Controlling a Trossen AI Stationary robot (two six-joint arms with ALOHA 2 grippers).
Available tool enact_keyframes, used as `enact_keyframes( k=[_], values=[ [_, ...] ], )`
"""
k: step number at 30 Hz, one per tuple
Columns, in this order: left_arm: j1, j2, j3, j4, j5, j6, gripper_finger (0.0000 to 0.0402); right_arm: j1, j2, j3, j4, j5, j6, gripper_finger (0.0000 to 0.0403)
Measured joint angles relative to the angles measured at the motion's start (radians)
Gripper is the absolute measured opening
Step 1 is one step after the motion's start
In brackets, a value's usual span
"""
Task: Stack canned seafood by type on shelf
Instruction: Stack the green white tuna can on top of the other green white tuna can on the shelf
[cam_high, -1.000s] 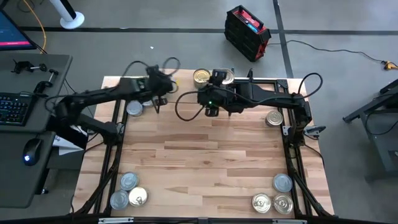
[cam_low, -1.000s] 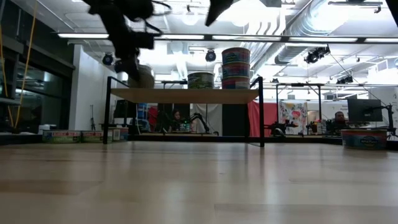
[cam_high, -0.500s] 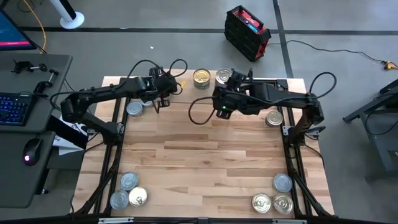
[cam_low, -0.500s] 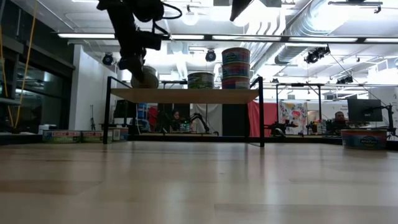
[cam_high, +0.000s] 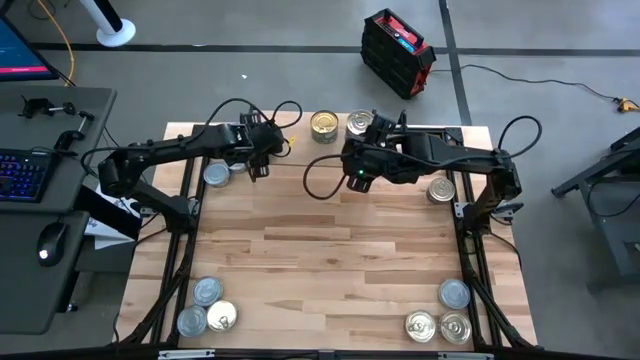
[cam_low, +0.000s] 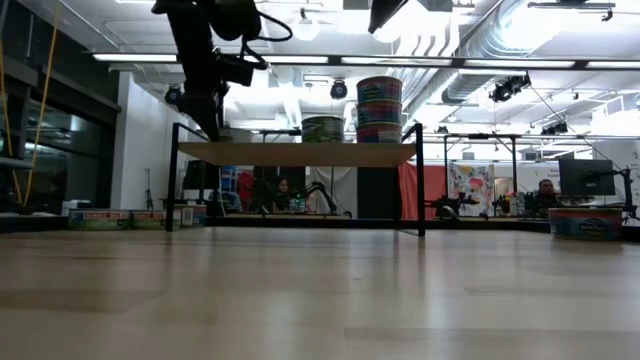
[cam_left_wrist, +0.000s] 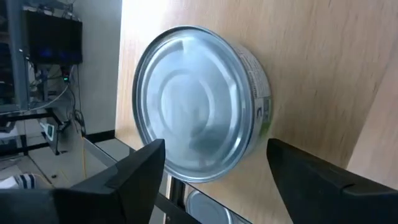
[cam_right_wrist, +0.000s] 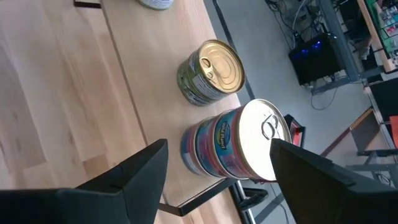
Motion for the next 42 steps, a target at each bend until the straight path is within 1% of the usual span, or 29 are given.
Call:
enact_keyframes(
  k=[3,5,7,9,11,12,13,14,15,17,19,21,23,25,26,27,29,31,34,37,39,42],
  values=[
    [0.001,0.000,0.033,-0.011,0.005,-0.015,0.0276,0.000,0.000,0.000,0.001,-0.007,0.000,0.0272],
    [0.001,-0.002,0.087,-0.063,0.008,-0.028,0.0277,0.000,0.000,0.000,0.001,-0.025,-0.001,0.0272],
    [0.001,-0.005,0.165,-0.137,0.032,-0.091,0.0277,0.000,0.000,0.000,0.001,-0.048,-0.002,0.0272],
    [0.001,-0.022,0.244,-0.207,0.111,-0.207,0.0277,0.000,0.000,0.000,0.003,-0.065,-0.013,0.0272],
    [0.001,-0.065,0.283,-0.250,0.228,-0.331,0.0277,-0.007,0.000,0.000,0.014,-0.074,-0.026,0.0272],
    [-0.003,-0.094,0.284,-0.254,0.283,-0.393,0.0277,-0.011,0.000,0.000,0.024,-0.082,-0.028,0.0272],
    [-0.013,-0.129,0.274,-0.262,0.317,-0.450,0.0276,-0.017,0.000,0.000,0.036,-0.091,-0.031,0.0272],
    [-0.028,-0.169,0.252,-0.276,0.327,-0.504,0.0274,-0.024,0.000,0.000,0.050,-0.100,-0.040,0.0272],
    [-0.047,-0.210,0.223,-0.301,0.317,-0.557,0.0269,-0.030,0.000,0.000,0.061,-0.114,-0.049,0.0272],
    [-0.099,-0.295,0.147,-0.368,0.264,-0.694,0.0251,-0.043,0.000,0.000,0.082,-0.136,-0.067,0.0272],
    [-0.163,-0.380,0.058,-0.433,0.239,-0.892,0.0221,-0.056,0.000,0.000,0.103,-0.144,-0.085,0.0272],
    [-0.244,-0.465,-0.035,-0.443,0.235,-1.098,0.0177,-0.070,0.000,0.000,0.131,-0.155,-0.108,0.0272],
    [-0.334,-0.533,-0.133,-0.439,0.217,-1.311,0.0117,-0.086,0.000,-0.001,0.158,-0.168,-0.129,0.0272],
    [-0.420,-0.577,-0.231,-0.400,0.159,-1.491,0.0047,-0.105,0.000,-0.001,0.184,-0.190,-0.145,0.0272],
    [-0.457,-0.592,-0.276,-0.371,0.126,-1.570,0.0025,-0.114,0.000,-0.001,0.194,-0.203,-0.152,0.0272],
    [-0.489,-0.596,-0.318,-0.342,0.096,-1.644,0.0015,-0.122,0.000,-0.001,0.203,-0.216,-0.157,0.0272],
    [-0.529,-0.588,-0.384,-0.294,0.037,-1.770,0.0014,-0.139,0.000,-0.001,0.216,-0.244,-0.158,0.0272],
    [-0.539,-0.552,-0.437,-0.282,-0.032,-1.890,0.0005,-0.152,0.000,-0.001,0.226,-0.266,-0.158,0.0272],
    [-0.527,-0.484,-0.489,-0.289,-0.130,-2.058,0.0003,-0.165,0.000,-0.001,0.231,-0.274,-0.159,0.0272],
    [-0.490,-0.400,-0.535,-0.297,-0.190,-2.185,0.0001,-0.174,0.000,-0.001,0.239,-0.293,-0.158,0.0272],
    [-0.460,-0.341,-0.559,-0.285,-0.198,-2.233,0.0001,-0.179,0.000,-0.001,0.244,-0.311,-0.154,0.0272],
    [-0.407,-0.252,-0.569,-0.255,-0.211,-2.252,0.0000,-0.179,0.000,-0.001,0.248,-0.314,-0.152,0.0272]
  ],
)
